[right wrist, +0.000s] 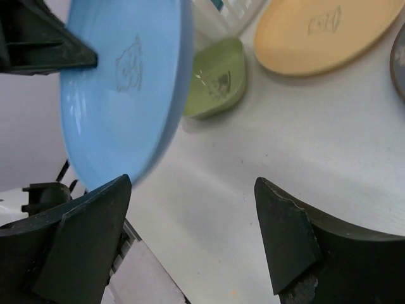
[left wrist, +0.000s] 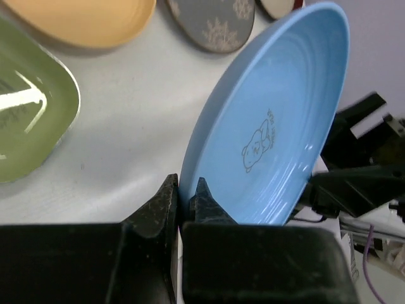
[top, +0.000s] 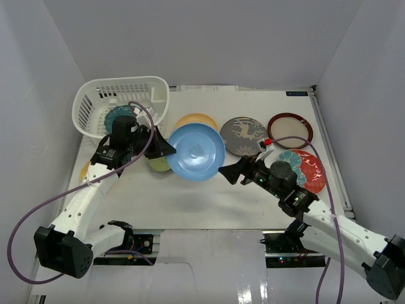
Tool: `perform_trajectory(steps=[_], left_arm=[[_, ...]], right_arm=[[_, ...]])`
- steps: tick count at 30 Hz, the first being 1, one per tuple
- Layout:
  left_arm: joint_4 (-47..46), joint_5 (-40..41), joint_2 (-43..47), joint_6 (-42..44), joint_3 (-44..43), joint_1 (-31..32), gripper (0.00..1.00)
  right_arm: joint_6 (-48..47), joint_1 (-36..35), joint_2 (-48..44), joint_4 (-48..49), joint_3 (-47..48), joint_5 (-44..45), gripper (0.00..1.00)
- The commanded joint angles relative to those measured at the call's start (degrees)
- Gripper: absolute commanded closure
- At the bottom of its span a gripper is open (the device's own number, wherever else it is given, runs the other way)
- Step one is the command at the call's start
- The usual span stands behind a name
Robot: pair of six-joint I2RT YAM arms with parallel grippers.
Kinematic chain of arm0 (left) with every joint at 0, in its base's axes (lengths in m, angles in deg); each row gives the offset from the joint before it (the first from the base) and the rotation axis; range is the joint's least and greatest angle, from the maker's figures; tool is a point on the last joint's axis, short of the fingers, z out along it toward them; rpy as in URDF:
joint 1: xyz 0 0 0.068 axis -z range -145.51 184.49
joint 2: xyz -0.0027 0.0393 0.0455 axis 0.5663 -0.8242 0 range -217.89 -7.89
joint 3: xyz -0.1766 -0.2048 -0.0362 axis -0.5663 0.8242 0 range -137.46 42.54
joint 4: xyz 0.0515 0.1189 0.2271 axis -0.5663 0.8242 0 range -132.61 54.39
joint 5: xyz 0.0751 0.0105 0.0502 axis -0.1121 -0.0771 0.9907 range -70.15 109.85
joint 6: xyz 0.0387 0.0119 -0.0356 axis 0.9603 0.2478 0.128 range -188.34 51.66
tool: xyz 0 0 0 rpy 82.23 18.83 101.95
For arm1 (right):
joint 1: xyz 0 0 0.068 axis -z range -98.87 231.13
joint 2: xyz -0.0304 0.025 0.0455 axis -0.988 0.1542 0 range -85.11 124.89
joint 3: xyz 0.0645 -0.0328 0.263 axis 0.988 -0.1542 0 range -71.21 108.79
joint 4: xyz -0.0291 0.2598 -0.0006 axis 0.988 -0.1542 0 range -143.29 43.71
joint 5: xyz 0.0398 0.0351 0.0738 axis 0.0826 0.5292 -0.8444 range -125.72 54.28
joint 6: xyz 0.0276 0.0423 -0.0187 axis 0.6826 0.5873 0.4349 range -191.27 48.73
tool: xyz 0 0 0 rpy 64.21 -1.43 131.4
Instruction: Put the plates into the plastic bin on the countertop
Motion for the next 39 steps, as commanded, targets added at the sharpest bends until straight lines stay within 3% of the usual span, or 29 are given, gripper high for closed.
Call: perform_trajectory(steps=[1, 5, 7, 10, 18, 26, 27, 30, 31, 32, 33, 39], left_arm=[[-8.22, 4.81, -3.4, -4.69, -10.13, -3.34, 1.0], [-11.11, 7.72, -7.8, -8.28, -14.89, -15.88, 1.0], [-12.16, 13.77, -10.16, -10.04, -16.12, -21.34, 1.0], [-17.51, 20.55, -12.01, -12.15, -14.02, -25.05, 0.99], [-13.4, 33.3, -27.92, -3.56, -22.88, -26.11, 0.91], [-13.93, 40.85, -35.31, -1.44, -24.65, -26.12, 0.8], [-14.19, 41.82, -35.49, -1.26, -24.56, -26.12, 0.67], [-14.9, 41.48, -36.81, -0.12, -24.91, -26.11, 0.44], [-14.9, 41.13, -37.42, -0.12, -25.0, -26.12, 0.27], [-14.81, 40.6, -37.6, 0.14, -25.17, -26.12, 0.2], [-14.98, 39.56, -37.51, 0.06, -25.26, -26.12, 0.05], [-18.04, 31.38, -29.62, -6.35, -22.81, -26.03, 0.02]], right_arm=[[-4.16, 0.08, -6.04, -10.86, -0.08, 3.78, 0.15], [-3.99, 0.08, -9.65, -13.07, -3.15, 5.01, 0.15], [-3.9, 0.08, -10.1, -13.43, -4.65, 4.93, 0.15], [-4.07, -0.01, -9.75, -13.34, -6.06, 4.58, 0.15], [-5.66, 0.08, -7.81, -12.99, -7.55, 6.25, 0.15], [-5.04, 0.17, -7.81, -13.17, -7.56, 8.52, 0.16], [-5.04, 0.17, -7.55, -13.17, -7.29, 8.79, 0.16], [-5.39, 0.25, -6.06, -13.25, -5.81, 9.06, 0.16], [-5.57, 0.25, -5.62, -13.43, -5.19, 9.32, 0.17], [-5.74, 0.34, -5.18, -13.69, -4.66, 9.58, 0.16], [-6.18, 0.43, -4.48, -13.69, -3.78, 10.46, 0.16], [-6.45, 4.98, 1.84, -12.91, -1.14, 16.52, 0.16]])
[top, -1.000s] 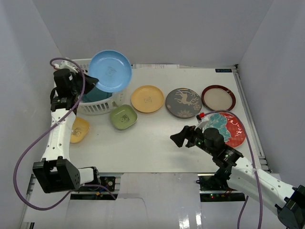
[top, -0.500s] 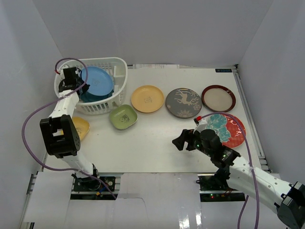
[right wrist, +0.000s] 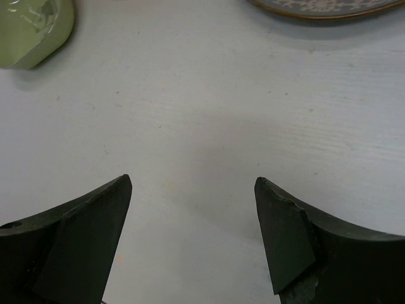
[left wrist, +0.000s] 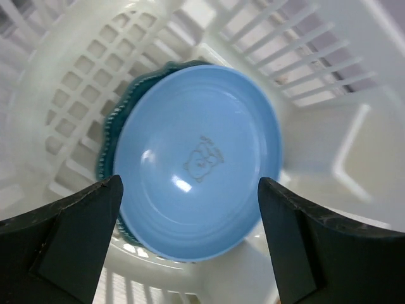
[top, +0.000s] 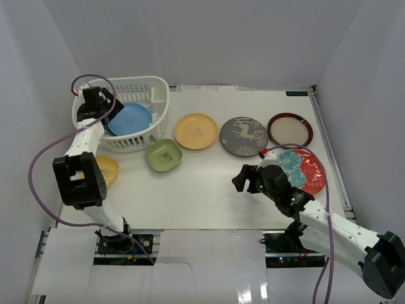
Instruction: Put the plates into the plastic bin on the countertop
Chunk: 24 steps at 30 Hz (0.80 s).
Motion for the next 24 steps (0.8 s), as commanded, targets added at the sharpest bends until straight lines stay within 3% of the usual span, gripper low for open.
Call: perform_trajectory(steps=[1, 6, 12, 15, 18, 24], left_arm=[[-4.96, -6.63, 9.34, -4.47, 2.91, 0.18, 0.02], [-9.45, -10.77, 22.94, -6.86, 11.62, 2.54, 0.02], [-13.06, -18.24, 37.64, -5.02, 25.68, 14.31, 0.02], [-11.93, -22.71, 42.83, -1.5, 31.21, 23.18, 0.02], [-10.96, -29.64, 46.96, 0.26, 36.75, 25.84, 0.02], [-8.93, -34.41, 50.32, 2.89, 40.74, 28.3, 0.02]], right_arm=[[-0.72, 3.51, 3.75, 2.11, 4.04, 5.47, 0.15], [3.31, 11.32, 11.14, 8.34, 5.27, 3.46, 0.15], [15.07, 18.28, 21.15, 23.72, 4.39, -3.23, 0.19], [20.26, 18.37, 26.34, 26.46, 6.58, 0.36, 0.23], [24.75, 18.37, 31.52, 27.6, 7.91, 5.55, 0.27], [37.68, 18.46, 41.1, 36.56, 6.24, 12.23, 0.4]])
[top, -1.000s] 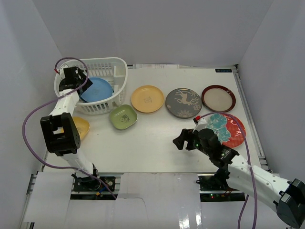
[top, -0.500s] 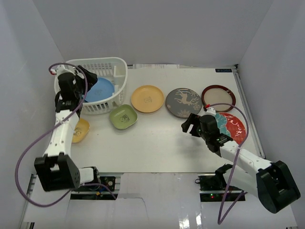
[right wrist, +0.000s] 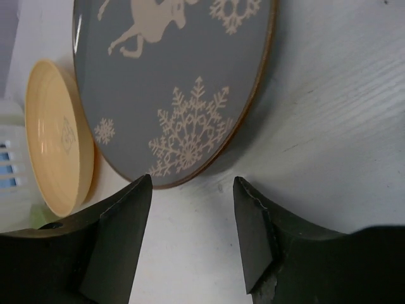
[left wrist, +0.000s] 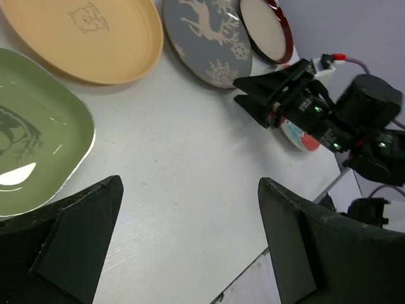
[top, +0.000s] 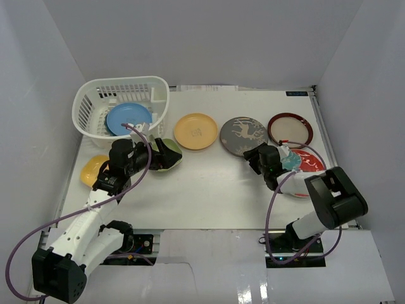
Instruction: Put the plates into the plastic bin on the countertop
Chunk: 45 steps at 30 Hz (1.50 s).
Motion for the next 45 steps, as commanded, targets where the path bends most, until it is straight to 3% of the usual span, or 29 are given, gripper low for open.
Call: perform_trajectory(steps=[1, 7, 10, 12, 18, 25, 29, 34, 38, 42, 45], left_arm=[[-0.16, -7.37, 0.94, 2.59, -1.32, 0.87, 0.02], [-1.31, -10.74, 1.38, 1.8, -0.62, 0.87, 0.02], [-1.22, -10.65, 1.47, 1.8, -0.8, 0.87, 0.02], [-1.05, -10.12, 1.03, 1.63, -0.71, 0.79, 0.02], [-0.43, -7.93, -2.4, 0.75, -1.85, 0.87, 0.02], [-7.46, -12.06, -9.86, -8.74, -2.72, 4.03, 0.02], [-7.46, -9.34, -14.87, -9.18, -6.33, 9.3, 0.02], [-7.37, -4.33, -20.76, -8.4, -10.55, 13.26, 0.03], [-7.46, 1.47, -24.02, -8.66, -12.92, 14.67, 0.08], [-11.5, 0.51, -26.83, -8.75, -13.89, 15.72, 0.16], [-11.33, 1.39, -28.41, -8.04, -14.51, 15.99, 0.16]], right_arm=[[9.71, 0.14, 4.33, 7.65, 1.47, 6.97, 0.41], [16.56, 0.14, 13.29, 11.34, 3.24, 9.34, 0.57], [17.98, 0.15, 14.01, 15.37, 1.58, 11.02, 0.85], [17.46, 0.15, 13.22, 19.24, -1.49, 10.84, 0.91], [13.68, -0.91, 0.93, 22.51, -7.91, 10.31, 0.92], [3.14, -2.49, -24.26, 17.6, -12.05, 7.6, 0.92], [0.22, -3.02, -35.02, 10.13, -12.93, -2.04, 0.92], [4.44, -3.37, -46.7, 6.79, -17.32, -12.69, 0.92], [6.02, -3.63, -51.82, 3.61, -17.94, -18.41, 0.92], [7.42, -3.63, -53.05, 3.44, -18.55, -23.51, 0.92], [8.83, -3.63, -52.35, 6.42, -19.7, -25.8, 0.92]])
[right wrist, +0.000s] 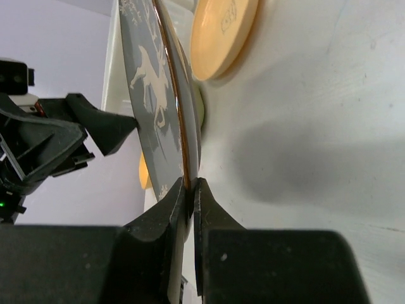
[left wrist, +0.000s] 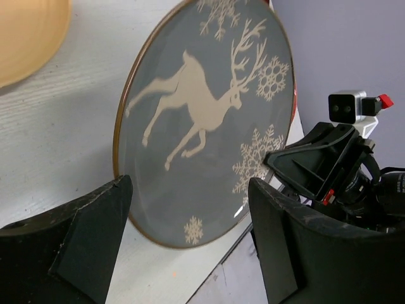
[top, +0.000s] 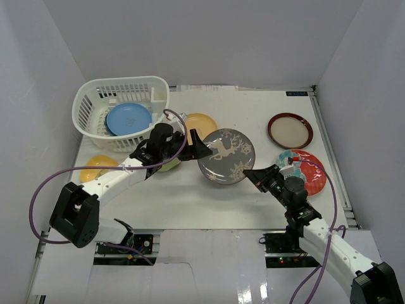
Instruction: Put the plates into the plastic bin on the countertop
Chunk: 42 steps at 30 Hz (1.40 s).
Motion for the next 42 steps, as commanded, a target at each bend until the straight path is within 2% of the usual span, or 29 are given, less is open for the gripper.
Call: perform_trajectory(steps=[1, 6, 9, 15, 18, 25, 29, 31, 32, 33, 34, 35, 38, 40, 41, 42], left_arm=[[-2.17, 2.02, -1.14, 1.46, -2.34, 0.89, 0.16], [0.47, 8.59, 0.61, 5.15, -1.28, 0.89, 0.18], [6.16, 12.56, 2.98, 8.67, -1.8, 0.8, 0.18], [10.49, 16.71, 8.17, 13.07, -0.94, 0.89, 0.18], [10.49, 15.57, 8.62, 13.33, -0.05, 0.89, 0.18], [4.16, 0.81, 0.99, 10.09, 0.57, 0.8, 0.18], [4.07, 2.28, -0.53, 9.29, 0.3, 0.89, 0.19], [3.98, 3.08, -0.09, 9.29, 0.65, 0.8, 0.26], [3.81, 2.91, 0.52, 9.29, 1.0, 0.89, 0.33], [3.29, 2.21, 0.79, 9.29, 1.35, 0.89, 0.41], [2.76, 1.86, 1.14, 9.12, 1.79, 0.8, 0.61], [2.32, 1.59, 2.01, 8.51, 2.14, 0.8, 0.71], [1.96, 1.5, 2.99, 7.8, 2.94, 0.71, 0.89], [2.4, 1.67, 3.69, 6.92, 2.5, 0.45, 0.92], [2.66, 1.85, 3.86, 6.74, 2.24, 0.36, 0.99], [3.71, 2.46, 4.21, 6.48, 1.8, 0.36, 1.0]], right_arm=[[4.23, -0.44, -1.05, 12.39, 1.09, -7.08, 0.92], [3.18, -0.44, -2.1, 11.6, 2.76, -6.29, 0.92], [2.82, -0.44, -2.02, 11.6, 3.46, -6.11, 0.92], [1.24, -0.44, -1.23, 9.84, 4.95, -6.29, 0.92], [1.06, -0.44, -0.61, 10.89, 5.39, -7.51, 0.92], [1.24, -0.44, 4.48, 15.63, 6.72, -12.52, 0.92], [1.24, -0.44, 4.49, 16.61, 6.54, -13.67, 0.92], [0.89, -0.44, 4.22, 16.26, 6.71, -13.67, 0.92], [0.89, -0.53, 4.31, 16.17, 6.63, -13.76, 0.92], [0.8, -0.44, 4.4, 16.08, 6.54, -13.85, 0.92], [0.8, -0.44, 4.66, 16.0, 6.45, -13.85, 0.92], [0.89, -0.53, 4.84, 16.0, 6.28, -13.85, 0.92], [1.15, -0.44, 5.1, 16.0, 5.31, -13.5, 0.92], [1.06, -0.44, 5.01, 15.56, 4.78, -13.06, 0.86], [0.72, -0.44, 5.01, 15.3, 4.78, -12.97, 0.75], [0.36, -0.44, 5.1, 15.03, 4.78, -13.05, 0.68]])
